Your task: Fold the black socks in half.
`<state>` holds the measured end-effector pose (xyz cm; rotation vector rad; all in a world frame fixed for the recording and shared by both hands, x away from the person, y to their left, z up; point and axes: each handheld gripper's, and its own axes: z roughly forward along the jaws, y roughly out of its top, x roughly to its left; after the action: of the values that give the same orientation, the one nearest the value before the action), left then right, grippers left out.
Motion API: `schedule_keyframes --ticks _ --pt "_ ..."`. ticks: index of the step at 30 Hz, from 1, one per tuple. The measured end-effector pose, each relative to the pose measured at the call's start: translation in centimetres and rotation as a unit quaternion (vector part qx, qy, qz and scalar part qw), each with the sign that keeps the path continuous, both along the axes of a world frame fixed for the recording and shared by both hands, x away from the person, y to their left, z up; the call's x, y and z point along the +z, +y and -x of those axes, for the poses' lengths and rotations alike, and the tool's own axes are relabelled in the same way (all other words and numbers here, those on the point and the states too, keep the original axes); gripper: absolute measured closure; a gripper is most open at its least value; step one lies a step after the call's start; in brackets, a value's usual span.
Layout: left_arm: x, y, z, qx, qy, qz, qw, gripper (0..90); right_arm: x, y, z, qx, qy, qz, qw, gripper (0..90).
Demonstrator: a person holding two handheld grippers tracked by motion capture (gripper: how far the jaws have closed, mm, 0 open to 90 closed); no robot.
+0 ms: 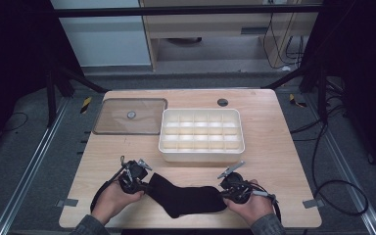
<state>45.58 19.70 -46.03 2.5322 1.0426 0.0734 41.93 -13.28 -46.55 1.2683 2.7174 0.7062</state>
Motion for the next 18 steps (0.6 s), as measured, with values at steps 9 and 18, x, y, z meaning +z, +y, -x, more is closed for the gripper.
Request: schedule_keyframes --ticks 9,18 --pt "1.1 0.7 -0.3 0.002 -0.007 0.012 0.9999 80.8 0.6 0.3 -0.8 -0.002 -0.004 0.001 1.0000 83.1" --pt "2.1 1.1 -0.6 0.000 -0.016 0.016 0.9997 80.7 0.6 0.5 -1.0 -0.005 -0.003 -0.013 0.9999 83.1"
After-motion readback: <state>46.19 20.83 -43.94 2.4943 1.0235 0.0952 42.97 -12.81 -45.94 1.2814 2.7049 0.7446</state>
